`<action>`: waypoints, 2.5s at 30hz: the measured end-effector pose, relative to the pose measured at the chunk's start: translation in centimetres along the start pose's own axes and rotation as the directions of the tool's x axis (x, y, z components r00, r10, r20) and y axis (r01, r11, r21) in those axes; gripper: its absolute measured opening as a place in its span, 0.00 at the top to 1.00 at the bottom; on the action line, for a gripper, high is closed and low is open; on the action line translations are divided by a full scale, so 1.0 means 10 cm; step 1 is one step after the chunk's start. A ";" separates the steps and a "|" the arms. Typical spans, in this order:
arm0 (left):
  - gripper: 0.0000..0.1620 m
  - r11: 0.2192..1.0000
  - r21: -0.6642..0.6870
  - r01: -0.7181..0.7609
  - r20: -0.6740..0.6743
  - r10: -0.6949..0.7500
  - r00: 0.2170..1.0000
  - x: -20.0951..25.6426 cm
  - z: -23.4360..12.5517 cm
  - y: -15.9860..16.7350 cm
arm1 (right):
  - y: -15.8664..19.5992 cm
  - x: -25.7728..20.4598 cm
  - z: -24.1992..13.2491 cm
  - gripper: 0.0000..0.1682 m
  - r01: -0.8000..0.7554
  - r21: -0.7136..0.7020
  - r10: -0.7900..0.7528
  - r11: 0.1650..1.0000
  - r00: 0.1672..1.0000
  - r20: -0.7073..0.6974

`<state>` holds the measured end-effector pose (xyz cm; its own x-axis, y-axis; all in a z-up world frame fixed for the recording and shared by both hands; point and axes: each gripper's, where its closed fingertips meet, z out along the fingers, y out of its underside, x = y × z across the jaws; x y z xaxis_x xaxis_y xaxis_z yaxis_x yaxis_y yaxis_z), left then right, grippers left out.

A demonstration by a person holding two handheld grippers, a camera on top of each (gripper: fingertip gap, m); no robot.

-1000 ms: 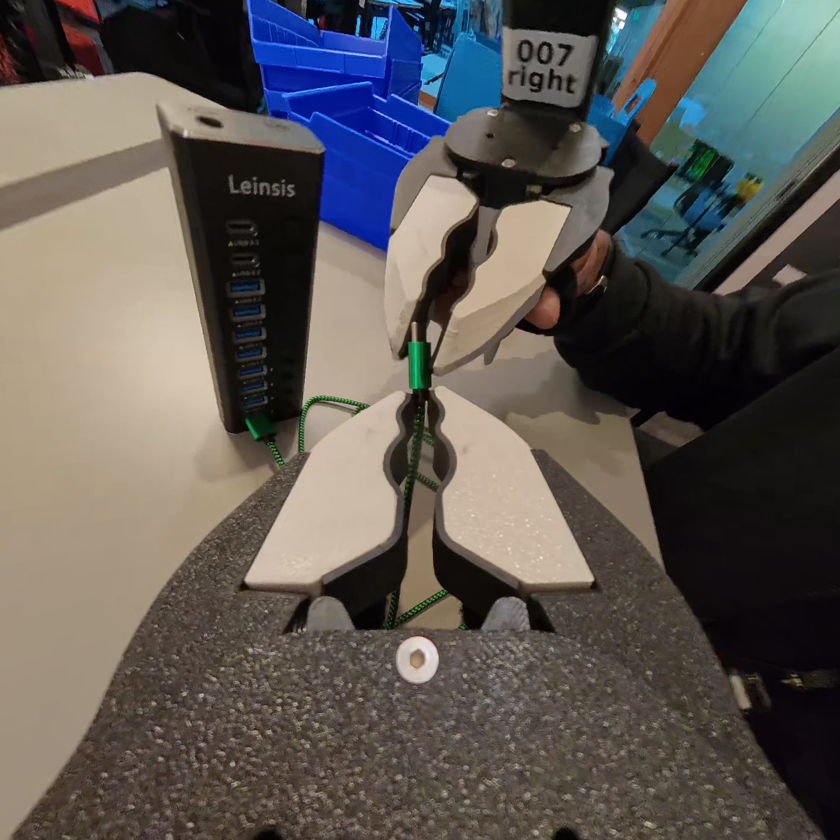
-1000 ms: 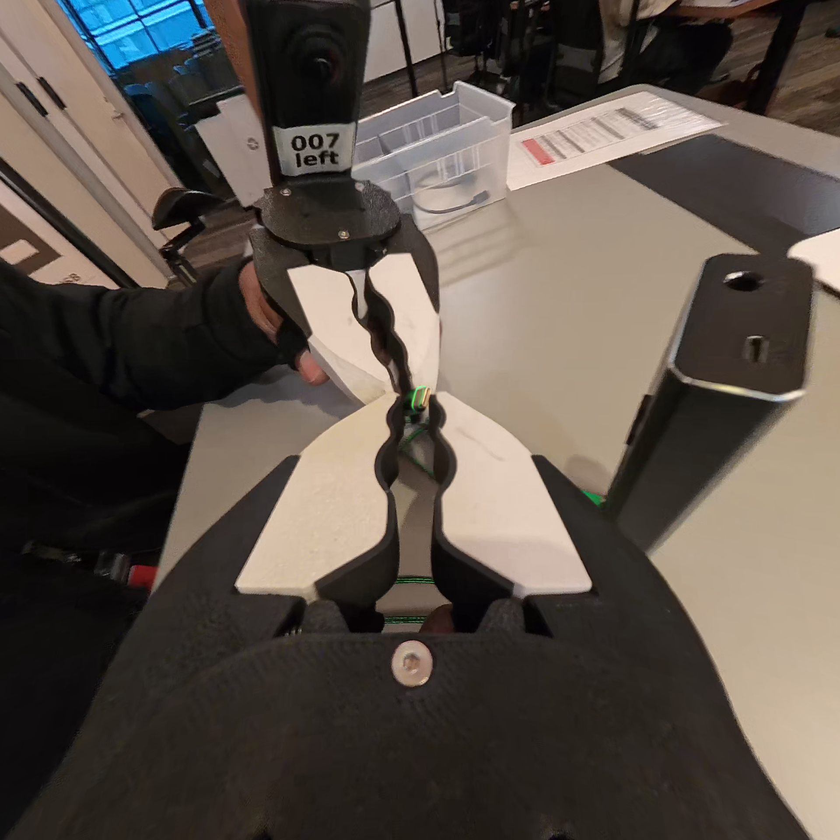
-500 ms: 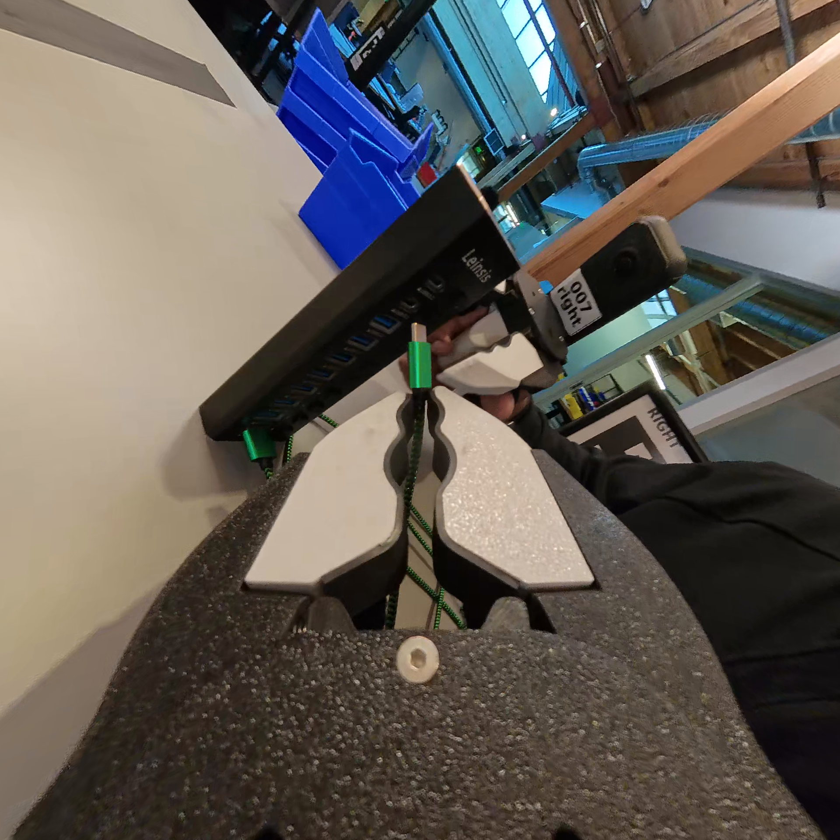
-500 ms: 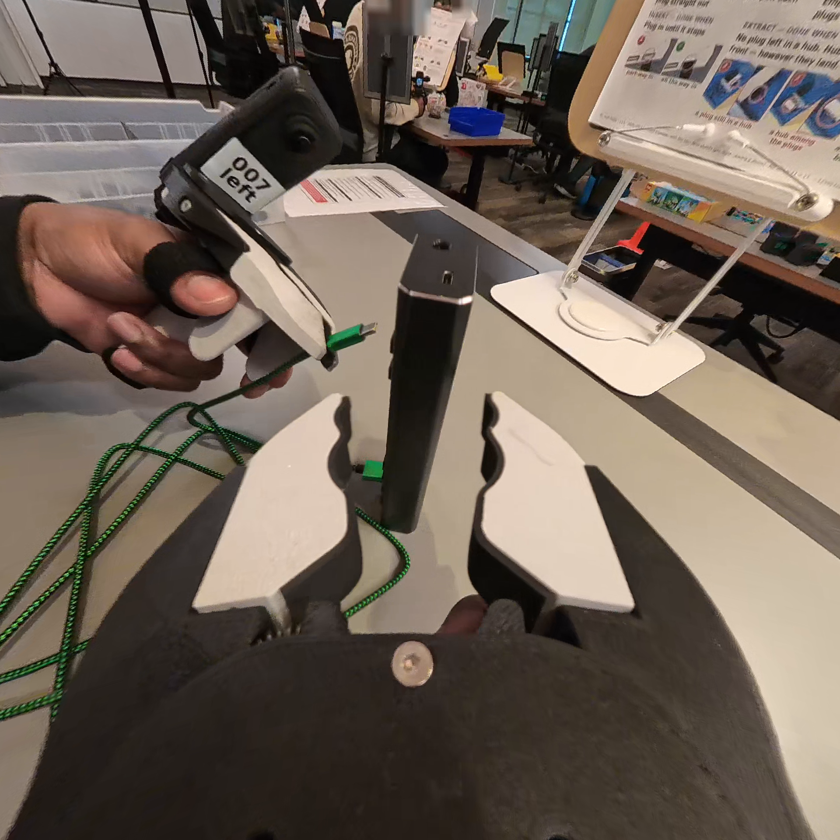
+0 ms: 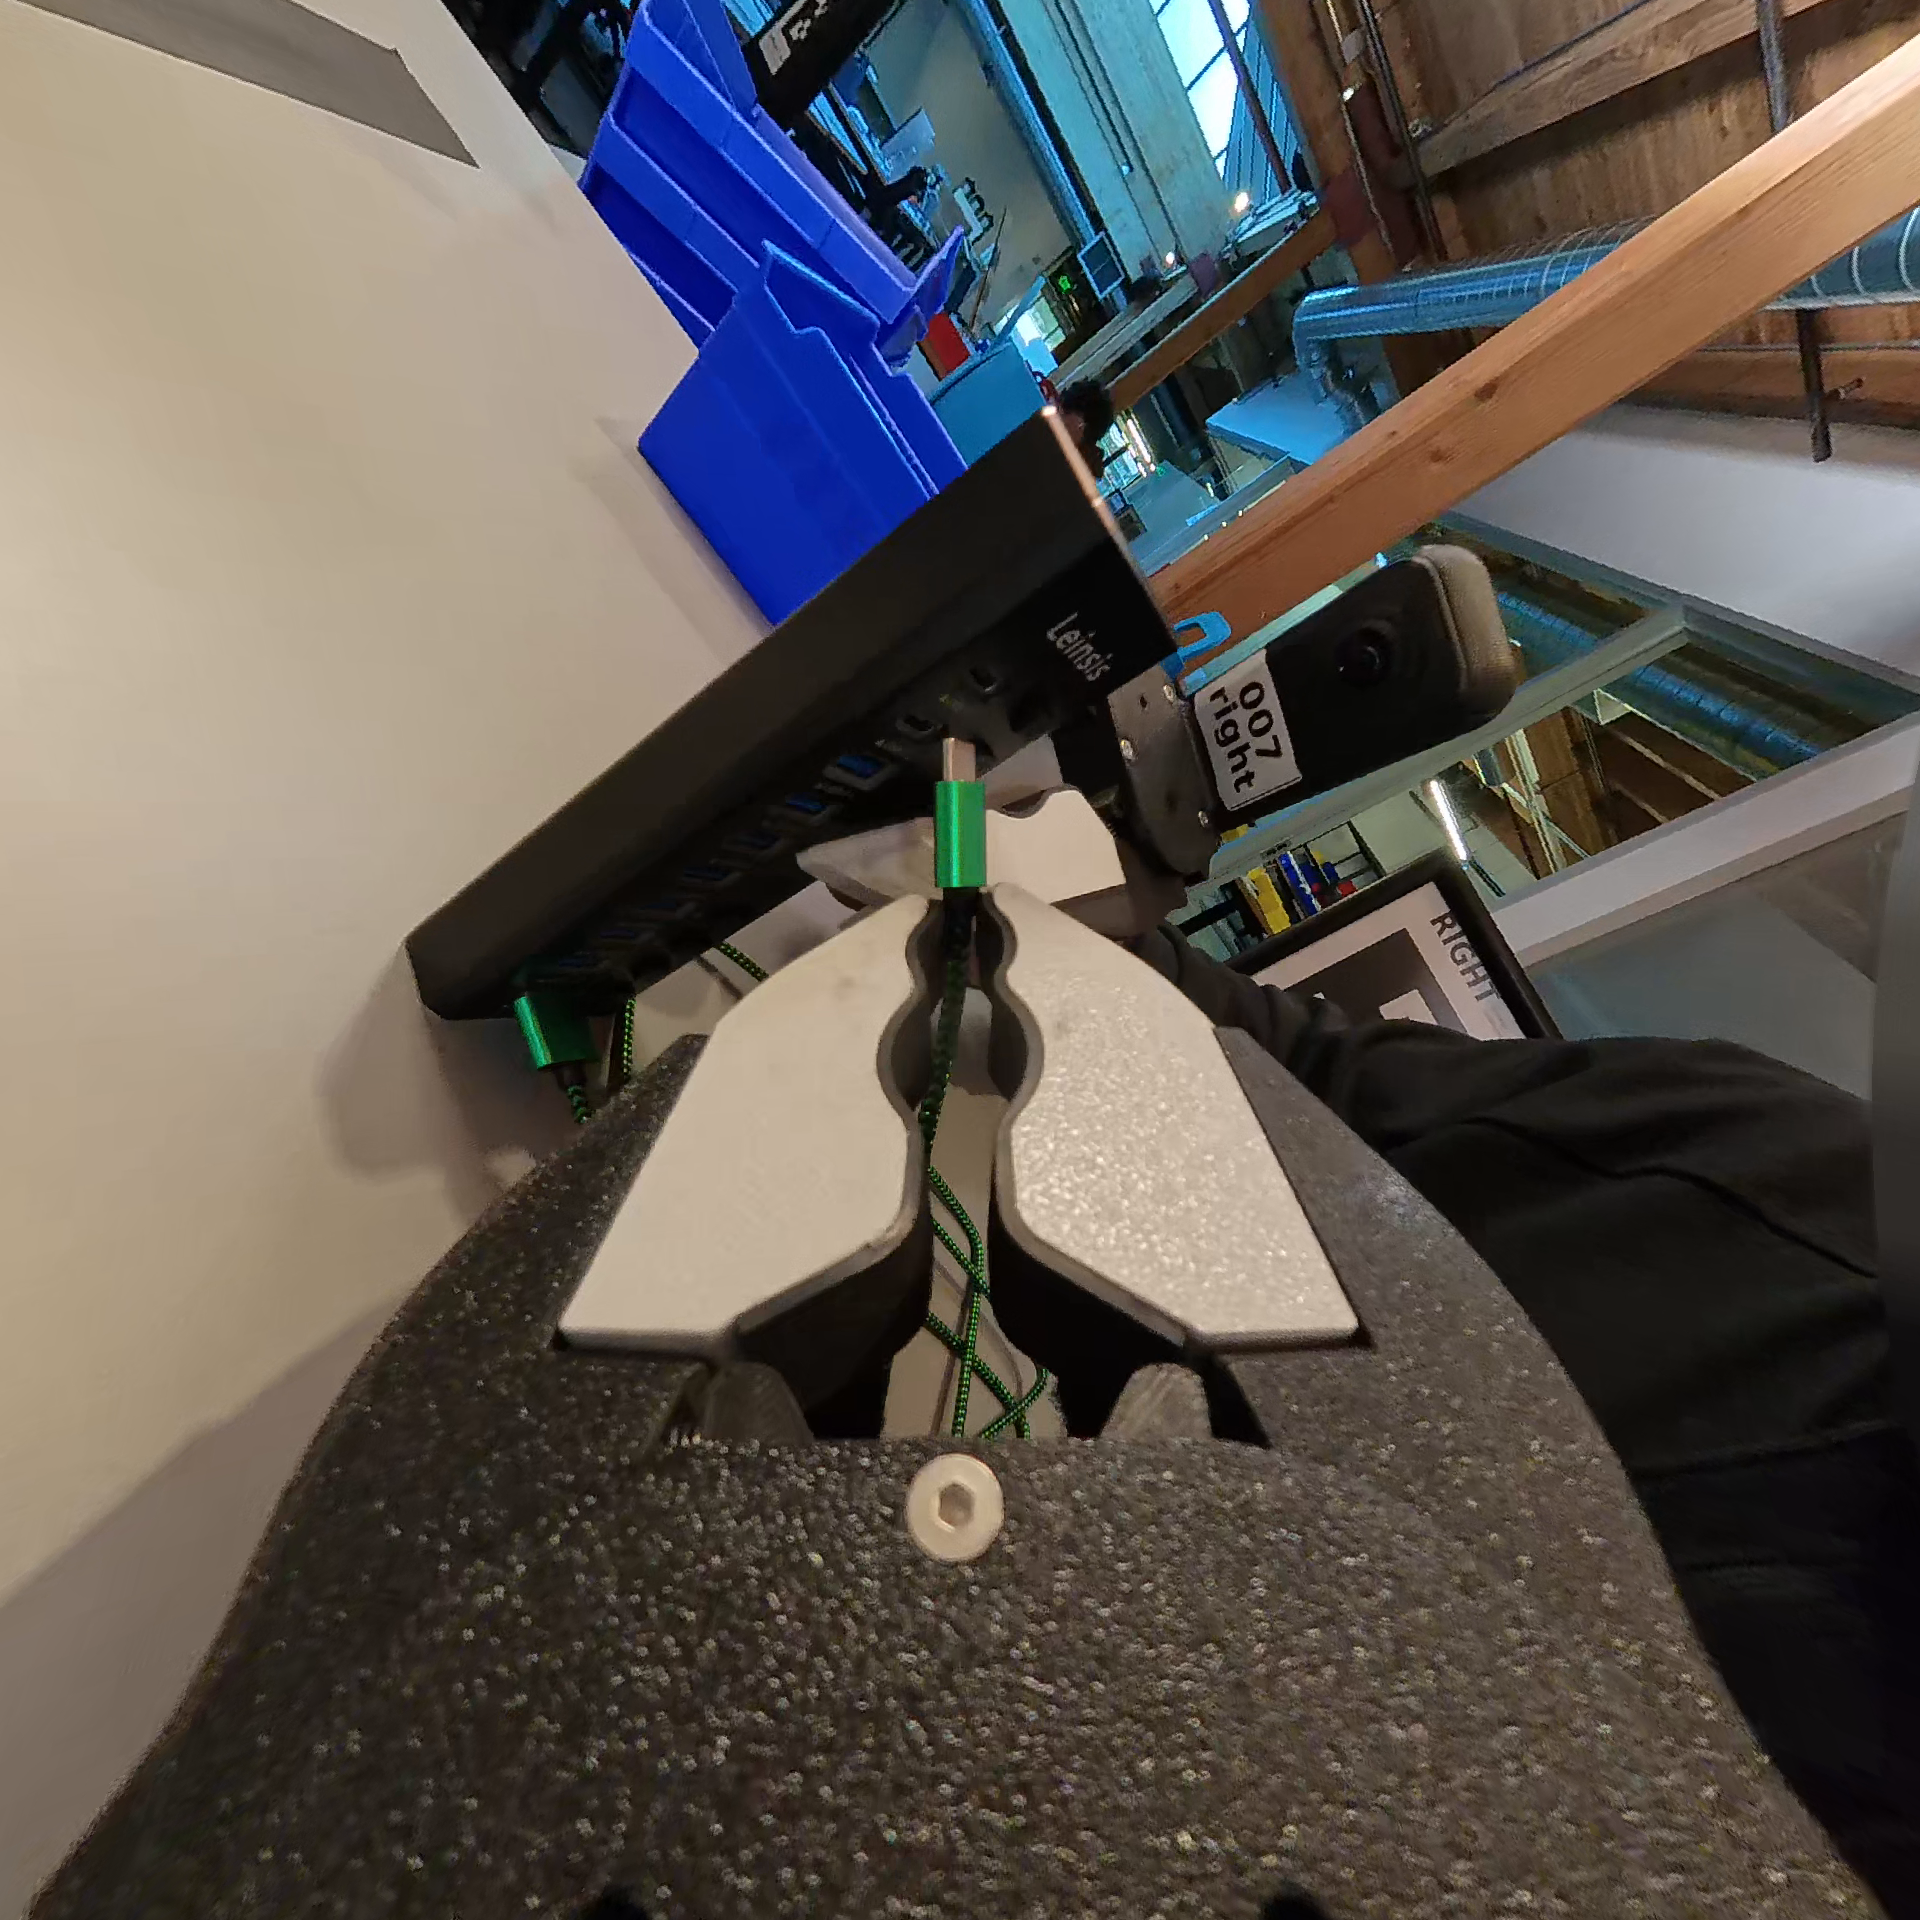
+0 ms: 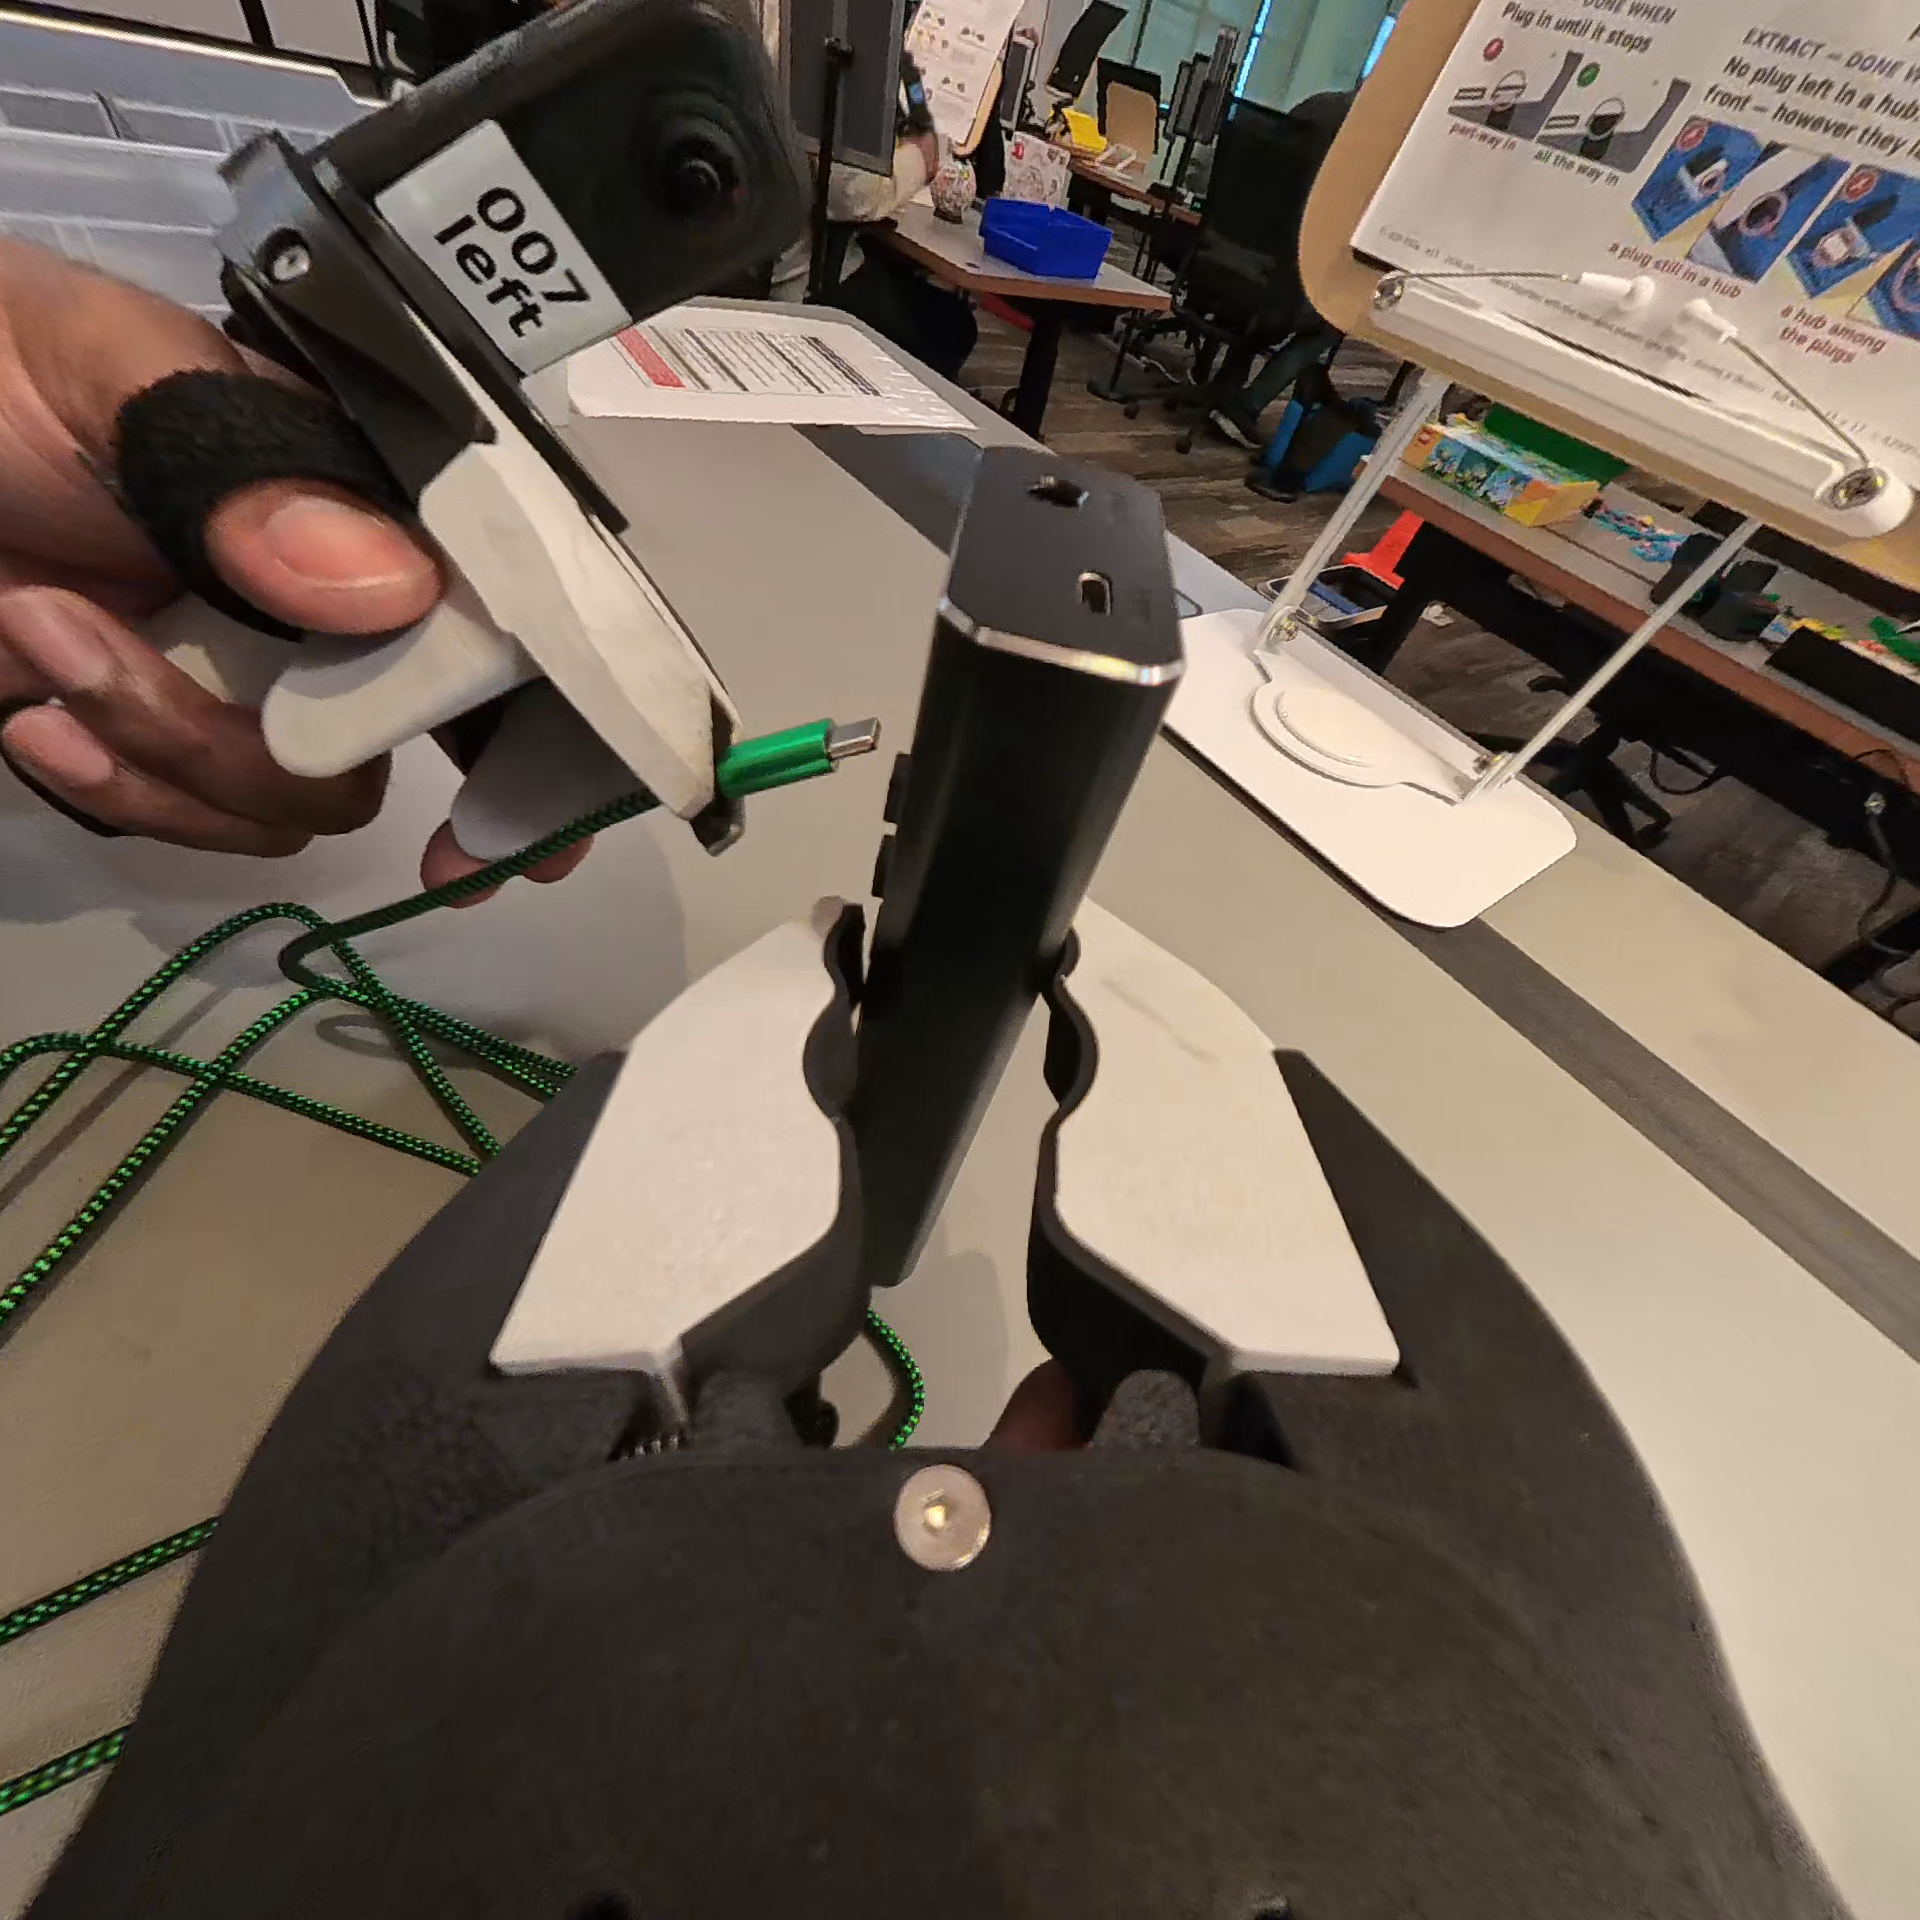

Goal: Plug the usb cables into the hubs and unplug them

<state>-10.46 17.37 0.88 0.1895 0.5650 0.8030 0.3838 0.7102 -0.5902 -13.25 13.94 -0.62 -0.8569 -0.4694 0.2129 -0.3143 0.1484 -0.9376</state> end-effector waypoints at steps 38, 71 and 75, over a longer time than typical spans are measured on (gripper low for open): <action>0.98 0.979 -0.190 -0.067 0.066 0.081 0.995 0.17 -0.01 0.12 | -0.21 -0.15 -0.18 0.83 0.367 -0.026 -0.367 0.930 0.930 -0.027; 0.80 0.812 0.289 -0.507 0.152 0.484 0.862 -0.07 -0.96 -0.26 | -0.10 0.13 0.28 0.83 -0.044 0.099 0.039 0.994 0.998 0.047; 0.80 0.819 0.318 -0.478 0.111 0.468 0.877 -0.06 -0.93 -0.22 | -0.10 0.16 0.27 0.84 -0.095 0.121 0.086 0.988 0.993 0.078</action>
<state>-2.97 11.54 2.53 0.2450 0.8745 0.4187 -0.0636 0.4454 -0.8931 -13.17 10.68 -0.11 -0.8463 -0.5213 0.1097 -0.1799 0.0859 -0.9799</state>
